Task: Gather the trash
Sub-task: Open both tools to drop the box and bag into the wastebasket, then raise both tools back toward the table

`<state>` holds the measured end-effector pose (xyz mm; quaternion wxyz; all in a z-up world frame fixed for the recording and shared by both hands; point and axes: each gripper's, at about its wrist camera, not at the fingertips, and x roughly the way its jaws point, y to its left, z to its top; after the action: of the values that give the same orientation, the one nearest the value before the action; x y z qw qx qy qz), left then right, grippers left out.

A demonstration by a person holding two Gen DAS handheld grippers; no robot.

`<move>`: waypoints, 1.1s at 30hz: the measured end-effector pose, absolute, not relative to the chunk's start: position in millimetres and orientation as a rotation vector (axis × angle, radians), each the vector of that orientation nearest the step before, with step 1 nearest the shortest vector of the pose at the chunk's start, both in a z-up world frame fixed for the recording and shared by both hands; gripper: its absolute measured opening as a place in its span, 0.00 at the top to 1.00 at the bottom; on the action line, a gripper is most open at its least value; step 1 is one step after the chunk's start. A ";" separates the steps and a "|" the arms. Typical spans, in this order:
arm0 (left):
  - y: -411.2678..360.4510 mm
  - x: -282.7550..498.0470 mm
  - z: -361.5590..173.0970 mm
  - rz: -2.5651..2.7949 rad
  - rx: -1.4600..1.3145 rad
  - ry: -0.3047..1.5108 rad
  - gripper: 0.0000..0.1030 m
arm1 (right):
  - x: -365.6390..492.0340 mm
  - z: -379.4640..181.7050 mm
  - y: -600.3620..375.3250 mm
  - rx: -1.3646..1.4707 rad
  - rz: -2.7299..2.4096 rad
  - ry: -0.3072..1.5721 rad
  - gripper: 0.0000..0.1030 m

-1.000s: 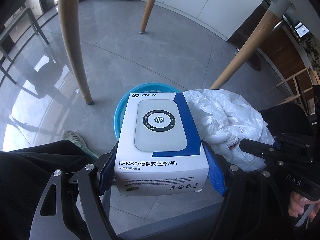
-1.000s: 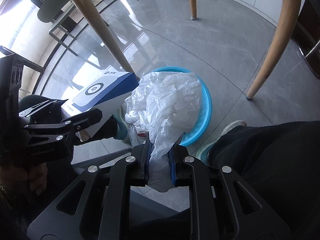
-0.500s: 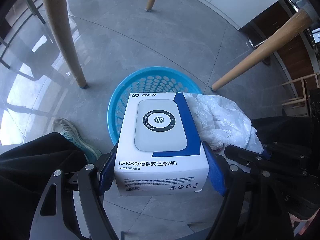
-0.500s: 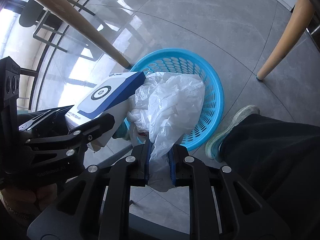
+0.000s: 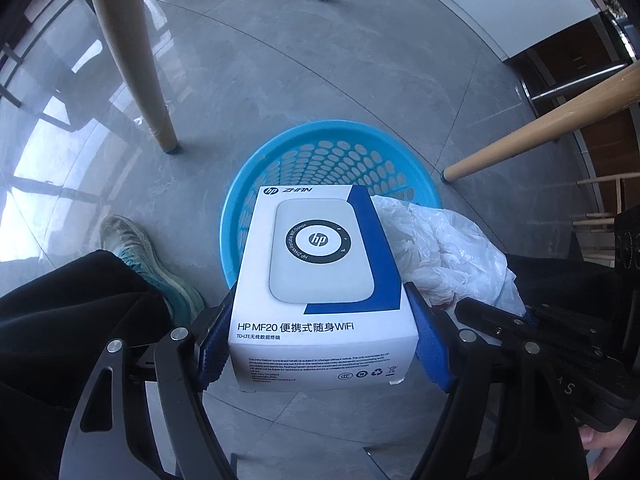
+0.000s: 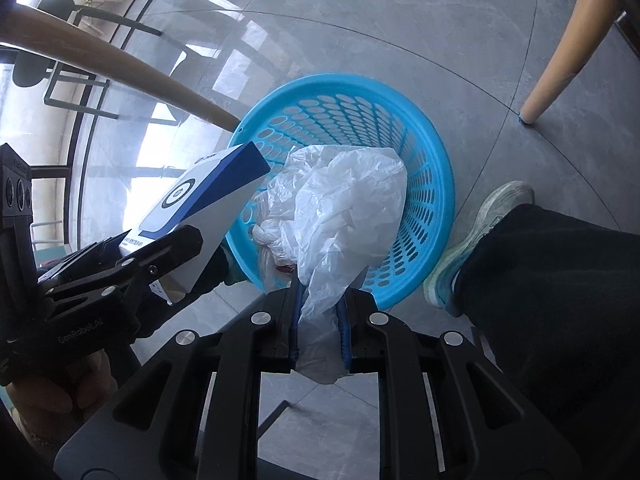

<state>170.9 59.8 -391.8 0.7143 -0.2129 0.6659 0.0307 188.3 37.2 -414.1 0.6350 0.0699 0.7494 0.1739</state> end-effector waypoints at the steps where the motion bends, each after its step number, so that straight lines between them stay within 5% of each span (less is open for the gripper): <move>1: 60.3 171.9 -393.4 0.068 -0.473 1.475 0.26 | 189.2 -417.1 37.5 0.155 0.395 1.716 0.86; 6: 67.8 173.3 -399.4 0.064 -0.521 1.476 0.26 | 194.4 -428.2 37.6 0.155 0.373 1.740 0.83; 13: 78.9 174.7 -401.4 0.084 -0.623 1.445 0.22 | 195.5 -431.9 35.6 0.157 0.353 1.741 0.64; 33: 81.3 143.4 -347.7 0.137 -0.558 1.360 0.22 | 177.2 -362.2 31.4 0.104 0.424 1.586 0.44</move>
<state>143.4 81.3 -347.7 0.7397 -0.2543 0.6200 0.0624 177.2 31.4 -362.2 0.6805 0.0465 0.7064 0.1890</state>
